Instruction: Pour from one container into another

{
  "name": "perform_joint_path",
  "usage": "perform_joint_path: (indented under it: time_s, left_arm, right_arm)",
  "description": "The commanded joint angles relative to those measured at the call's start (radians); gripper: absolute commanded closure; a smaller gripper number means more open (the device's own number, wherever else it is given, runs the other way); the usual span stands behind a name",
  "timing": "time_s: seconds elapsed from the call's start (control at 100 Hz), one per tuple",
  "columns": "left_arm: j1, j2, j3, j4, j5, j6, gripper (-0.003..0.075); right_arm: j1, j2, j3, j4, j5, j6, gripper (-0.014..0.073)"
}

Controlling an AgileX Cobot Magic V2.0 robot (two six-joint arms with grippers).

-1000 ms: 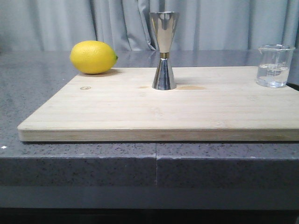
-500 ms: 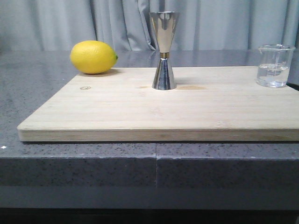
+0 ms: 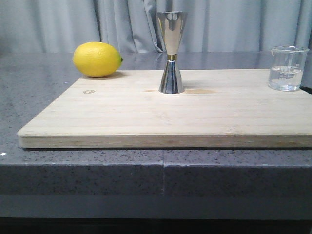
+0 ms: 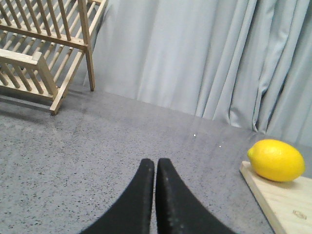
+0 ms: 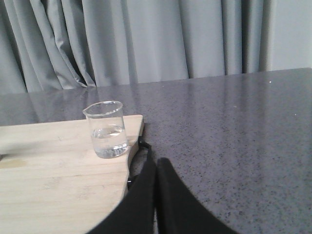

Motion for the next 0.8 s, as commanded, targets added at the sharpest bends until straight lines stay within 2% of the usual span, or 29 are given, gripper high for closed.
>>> perform_joint_path:
  time_s: [0.0,0.19,0.49,0.61,0.69,0.79]
  left_arm:
    - [-0.006,-0.016,-0.031,-0.079,-0.064,-0.01,0.0741]
    - [-0.006,0.091,-0.193,-0.145,0.121,-0.01,0.0741]
    - [-0.006,0.403,-0.482,-0.147,0.258,0.037,0.0741]
    - [-0.006,0.499,-0.547,-0.149,0.256,0.037,0.074]
    - [-0.006,0.552,-0.578,-0.176,0.254,0.047,0.0732]
    - [-0.027,0.602,-0.597,-0.248,0.235,0.13,0.0666]
  right_arm:
    - [-0.005,-0.018,-0.013,0.08,-0.07,0.0,0.0662]
    - [-0.005,0.036,-0.142,0.096,0.031,0.0,0.0662]
    - [-0.005,0.298,-0.401,0.093,0.117,-0.004,0.0648]
    - [-0.005,0.383,-0.464,0.092,0.103,-0.006,0.0563]
    - [-0.005,0.432,-0.479,0.092,0.07,-0.006,0.0462]
    - [-0.005,0.476,-0.479,0.092,0.024,-0.006,0.0337]
